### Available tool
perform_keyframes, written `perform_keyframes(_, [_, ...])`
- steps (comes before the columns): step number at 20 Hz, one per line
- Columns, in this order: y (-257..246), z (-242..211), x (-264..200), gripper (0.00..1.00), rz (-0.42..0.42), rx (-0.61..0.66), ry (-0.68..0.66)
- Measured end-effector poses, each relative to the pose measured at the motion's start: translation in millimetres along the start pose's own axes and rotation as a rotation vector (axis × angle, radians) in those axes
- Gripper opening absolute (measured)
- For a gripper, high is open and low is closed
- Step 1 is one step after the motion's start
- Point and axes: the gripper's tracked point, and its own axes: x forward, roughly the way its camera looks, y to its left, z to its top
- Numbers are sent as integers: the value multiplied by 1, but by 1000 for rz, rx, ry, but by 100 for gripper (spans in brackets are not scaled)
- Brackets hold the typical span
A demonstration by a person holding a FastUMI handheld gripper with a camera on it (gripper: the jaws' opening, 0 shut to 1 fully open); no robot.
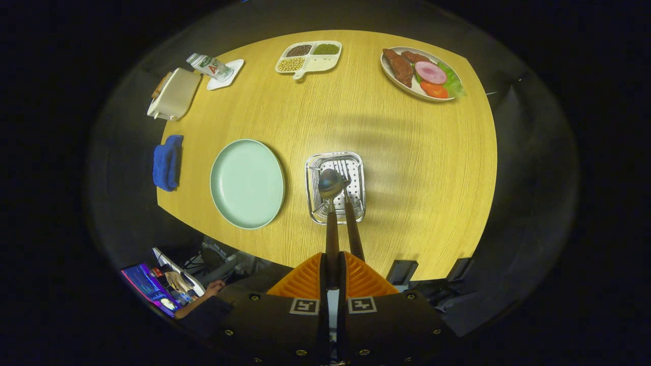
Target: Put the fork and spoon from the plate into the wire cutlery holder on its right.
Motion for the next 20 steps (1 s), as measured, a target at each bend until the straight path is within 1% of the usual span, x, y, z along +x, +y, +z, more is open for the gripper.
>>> perform_keyframes(2, [-1,1,3,6,-27,-18,3])
perform_keyframes(7, [7,9,15,6,-49,-32,10])
perform_keyframes(11, [14,11,19,6,-38,-22,20])
perform_keyframes(12, [14,13,21,7,-39,-29,11])
perform_keyframes(13, [14,15,19,10,-46,-34,-4])
perform_keyframes(16, [14,20,11,12,-46,-28,-47])
perform_keyframes(18, [18,21,3,29,-19,-6,-84])
perform_keyframes(19, [18,21,-2,48,-14,8,-110])
perform_keyframes(20, [19,22,-7,49,-5,23,-146])
